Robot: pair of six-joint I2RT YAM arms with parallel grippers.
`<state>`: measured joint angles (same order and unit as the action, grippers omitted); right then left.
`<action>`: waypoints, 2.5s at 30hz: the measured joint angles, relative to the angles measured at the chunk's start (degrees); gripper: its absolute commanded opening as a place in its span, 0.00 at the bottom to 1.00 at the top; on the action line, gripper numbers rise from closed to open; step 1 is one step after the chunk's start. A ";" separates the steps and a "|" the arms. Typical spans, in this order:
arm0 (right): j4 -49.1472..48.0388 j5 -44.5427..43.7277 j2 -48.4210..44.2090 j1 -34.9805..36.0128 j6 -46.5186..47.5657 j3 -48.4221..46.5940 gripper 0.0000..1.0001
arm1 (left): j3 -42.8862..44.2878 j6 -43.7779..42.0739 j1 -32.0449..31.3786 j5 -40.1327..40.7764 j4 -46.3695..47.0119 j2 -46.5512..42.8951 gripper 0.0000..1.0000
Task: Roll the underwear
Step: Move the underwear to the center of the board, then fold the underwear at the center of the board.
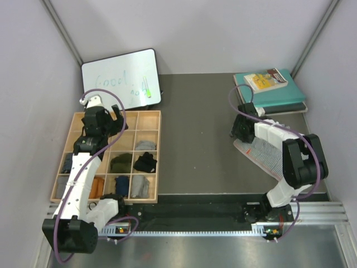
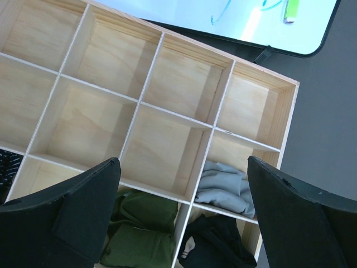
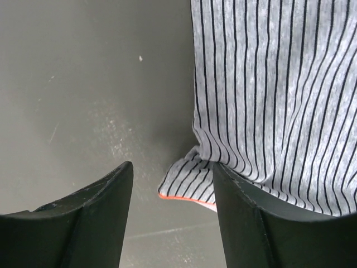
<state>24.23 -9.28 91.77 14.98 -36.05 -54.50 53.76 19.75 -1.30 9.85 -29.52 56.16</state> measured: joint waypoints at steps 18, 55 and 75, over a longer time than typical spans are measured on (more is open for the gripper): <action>7.30 -3.04 6.97 3.72 3.13 -5.68 0.00 | 0.00 -0.02 0.00 0.07 0.00 0.00 0.99; 7.15 8.39 5.62 31.65 0.17 -14.56 0.00 | -0.98 -1.88 -1.55 -8.02 2.54 0.35 0.99; 19.19 -1.99 -27.71 21.59 -7.08 12.04 0.00 | -0.87 15.17 -31.47 -12.07 18.56 21.05 0.84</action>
<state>43.42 -11.27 64.05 36.58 -43.13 -42.46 52.88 34.92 -32.77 -2.22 -10.96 77.21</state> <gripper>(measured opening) 0.014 0.923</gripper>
